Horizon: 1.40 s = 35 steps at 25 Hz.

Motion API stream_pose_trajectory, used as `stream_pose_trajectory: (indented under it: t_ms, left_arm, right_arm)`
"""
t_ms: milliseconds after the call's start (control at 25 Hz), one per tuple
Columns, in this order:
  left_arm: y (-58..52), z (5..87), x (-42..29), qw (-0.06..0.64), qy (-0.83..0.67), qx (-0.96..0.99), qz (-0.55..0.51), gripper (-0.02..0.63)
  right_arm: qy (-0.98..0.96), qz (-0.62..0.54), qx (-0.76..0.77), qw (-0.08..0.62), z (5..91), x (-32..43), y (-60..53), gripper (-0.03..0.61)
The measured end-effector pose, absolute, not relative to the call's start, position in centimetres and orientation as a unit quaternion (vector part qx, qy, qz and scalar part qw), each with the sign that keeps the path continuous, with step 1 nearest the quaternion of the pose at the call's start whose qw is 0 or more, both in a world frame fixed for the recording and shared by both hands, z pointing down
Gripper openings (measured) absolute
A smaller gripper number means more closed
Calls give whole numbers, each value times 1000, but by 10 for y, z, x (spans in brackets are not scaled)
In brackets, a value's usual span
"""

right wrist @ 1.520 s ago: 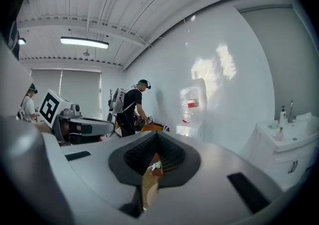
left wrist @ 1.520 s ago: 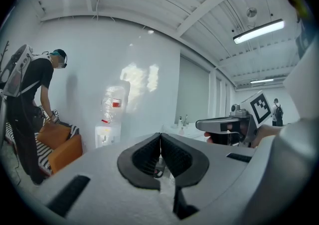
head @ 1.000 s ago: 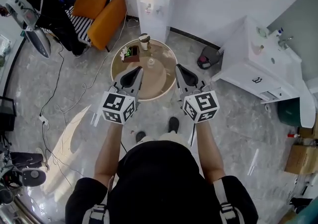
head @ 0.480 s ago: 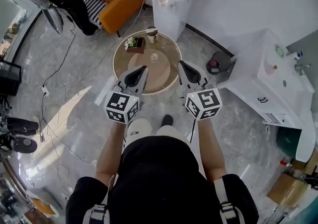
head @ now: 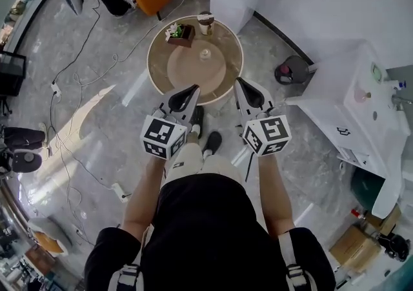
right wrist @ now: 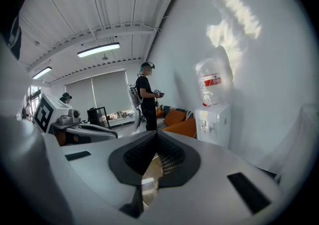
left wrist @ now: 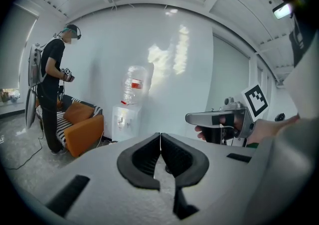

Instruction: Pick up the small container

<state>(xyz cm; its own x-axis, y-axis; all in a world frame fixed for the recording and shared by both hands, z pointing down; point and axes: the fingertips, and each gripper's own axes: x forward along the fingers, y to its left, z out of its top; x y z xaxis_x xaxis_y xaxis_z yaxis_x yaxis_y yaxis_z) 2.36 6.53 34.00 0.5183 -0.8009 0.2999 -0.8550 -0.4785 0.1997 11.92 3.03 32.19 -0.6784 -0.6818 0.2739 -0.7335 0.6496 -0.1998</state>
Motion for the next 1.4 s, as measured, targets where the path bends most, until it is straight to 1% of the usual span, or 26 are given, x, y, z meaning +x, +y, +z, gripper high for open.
stream_pose_trajectory:
  t_ms: [400, 680, 920, 1120, 1400]
  left_arm:
    - [23, 399, 22, 211, -444, 867, 87, 20]
    - [-15, 446, 11, 238, -420, 871, 92, 20]
    - [-45, 487, 9, 263, -371, 886, 91, 20]
    - [-59, 517, 16, 259, -342, 898, 102, 21]
    - [-90, 574, 23, 267, -343, 893, 114, 21]
  right_arm:
    - [-899, 152, 392, 122, 353, 91, -10, 3]
    - [-880, 179, 413, 148, 400, 79, -47, 3]
    - [-872, 190, 416, 175, 436, 60, -69, 3]
    - [-861, 208, 427, 180, 459, 55, -79, 3]
    - [-845, 232, 441, 192, 509, 68, -100, 3]
